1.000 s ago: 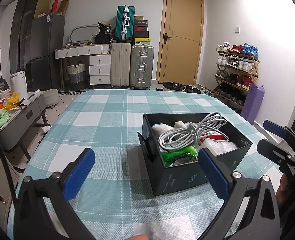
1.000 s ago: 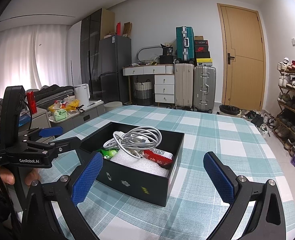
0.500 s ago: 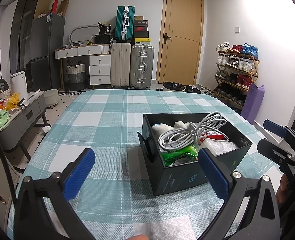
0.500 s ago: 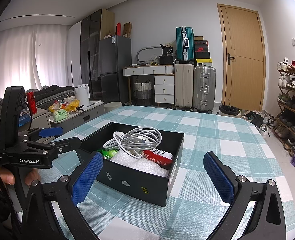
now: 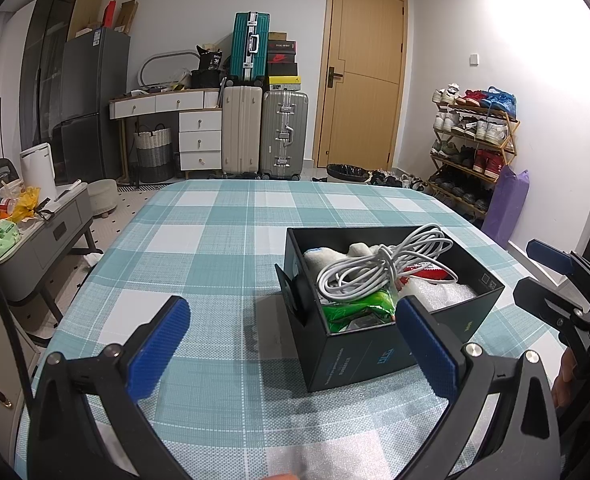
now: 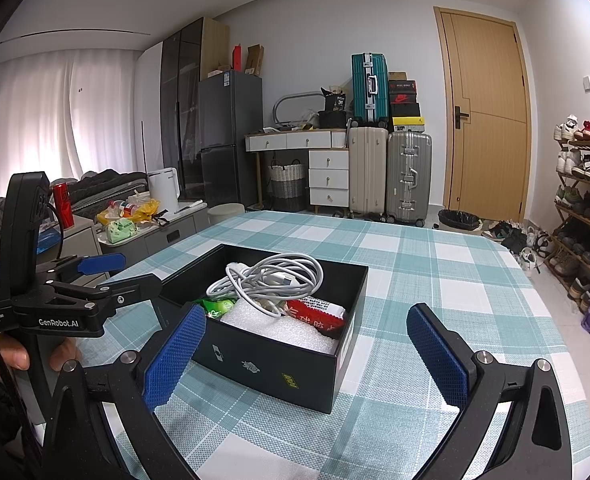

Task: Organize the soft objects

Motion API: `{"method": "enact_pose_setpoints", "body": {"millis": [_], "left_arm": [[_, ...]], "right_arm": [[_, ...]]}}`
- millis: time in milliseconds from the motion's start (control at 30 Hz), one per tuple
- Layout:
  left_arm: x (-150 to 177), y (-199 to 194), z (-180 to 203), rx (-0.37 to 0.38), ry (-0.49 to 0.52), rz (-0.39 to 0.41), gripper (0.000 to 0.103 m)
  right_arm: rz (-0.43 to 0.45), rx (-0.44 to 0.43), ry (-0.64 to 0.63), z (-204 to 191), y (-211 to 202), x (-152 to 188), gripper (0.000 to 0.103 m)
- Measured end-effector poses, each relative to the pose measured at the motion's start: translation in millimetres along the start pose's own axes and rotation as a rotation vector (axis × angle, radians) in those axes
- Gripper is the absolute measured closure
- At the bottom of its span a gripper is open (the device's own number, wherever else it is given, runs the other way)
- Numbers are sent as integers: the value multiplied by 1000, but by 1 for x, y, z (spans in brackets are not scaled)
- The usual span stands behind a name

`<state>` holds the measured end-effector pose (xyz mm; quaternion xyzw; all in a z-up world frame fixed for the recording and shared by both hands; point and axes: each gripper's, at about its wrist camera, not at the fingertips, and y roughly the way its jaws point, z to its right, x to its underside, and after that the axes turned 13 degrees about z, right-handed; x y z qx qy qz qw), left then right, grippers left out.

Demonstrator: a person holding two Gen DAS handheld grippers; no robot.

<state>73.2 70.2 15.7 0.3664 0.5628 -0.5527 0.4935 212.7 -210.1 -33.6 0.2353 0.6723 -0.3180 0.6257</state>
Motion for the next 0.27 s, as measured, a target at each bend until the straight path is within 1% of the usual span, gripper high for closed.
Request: {"method": "enact_pose_setpoints", "body": {"millis": [267], "left_arm": [[-1,2,-2,-7,-3,-1,0]], "right_arm": [[2,1,-1,0,0,0,1]]}}
